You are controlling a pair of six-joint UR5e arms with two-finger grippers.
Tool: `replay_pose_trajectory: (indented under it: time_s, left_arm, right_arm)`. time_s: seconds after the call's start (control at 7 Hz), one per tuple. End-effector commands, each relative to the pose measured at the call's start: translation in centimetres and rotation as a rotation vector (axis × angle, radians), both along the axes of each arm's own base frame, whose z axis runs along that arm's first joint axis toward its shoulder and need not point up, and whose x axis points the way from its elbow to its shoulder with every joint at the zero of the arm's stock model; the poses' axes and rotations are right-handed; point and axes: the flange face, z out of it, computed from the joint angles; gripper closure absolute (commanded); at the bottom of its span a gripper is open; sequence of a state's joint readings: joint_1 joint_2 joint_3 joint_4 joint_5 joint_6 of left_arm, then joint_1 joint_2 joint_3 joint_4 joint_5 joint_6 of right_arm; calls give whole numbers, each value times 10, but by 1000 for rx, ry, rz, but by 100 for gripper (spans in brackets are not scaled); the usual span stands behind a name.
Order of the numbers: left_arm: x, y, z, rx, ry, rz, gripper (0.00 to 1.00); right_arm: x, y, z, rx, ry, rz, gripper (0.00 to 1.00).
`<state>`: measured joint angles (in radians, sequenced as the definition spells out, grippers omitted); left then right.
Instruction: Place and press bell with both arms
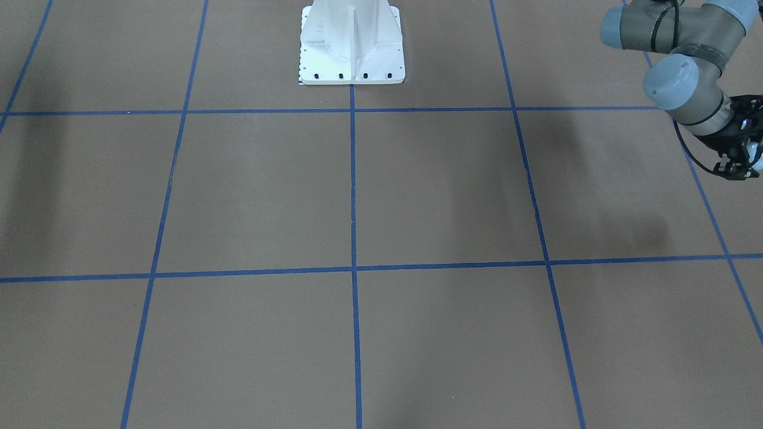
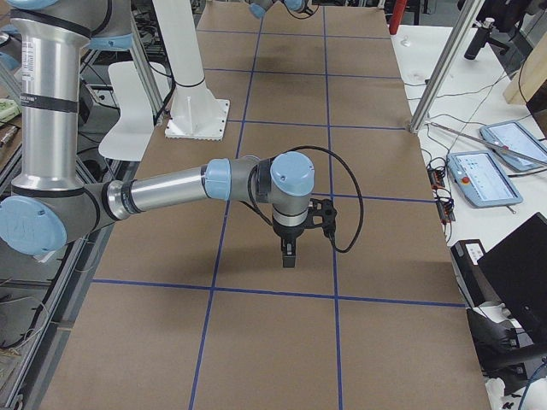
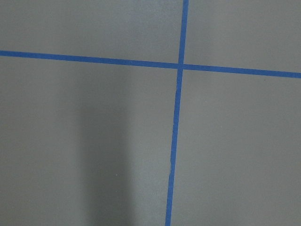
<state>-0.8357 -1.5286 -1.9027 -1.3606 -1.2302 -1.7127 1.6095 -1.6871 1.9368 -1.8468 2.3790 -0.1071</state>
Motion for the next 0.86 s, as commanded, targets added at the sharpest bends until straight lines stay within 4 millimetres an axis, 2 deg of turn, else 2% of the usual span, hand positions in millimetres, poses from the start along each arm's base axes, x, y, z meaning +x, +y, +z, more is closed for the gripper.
replay_pose_trajectory:
  time_s: [0.0, 0.14, 0.29, 0.43, 0.57, 0.71]
  left_arm:
    - [28, -37, -74, 237, 116, 135, 100]
    - [51, -39, -102, 343, 185, 202, 100]
    - [81, -44, -145, 434, 212, 262, 100]
    - [132, -38, -198, 527, 241, 341, 100]
    - [184, -20, -252, 640, 281, 456, 100]
    - [214, -3, -282, 738, 330, 501, 100]
  right_arm:
    - [-4, -2, -3, -11, -32, 11, 0]
    - [-5, -3, -3, -10, -32, 8, 0]
    - [-9, -8, -7, -1, -32, -3, 0]
    - [-13, -13, -11, 8, -32, -12, 0]
    - [-16, -18, -13, 14, -32, -20, 0]
    - [-17, -25, -16, 21, -32, -21, 0]
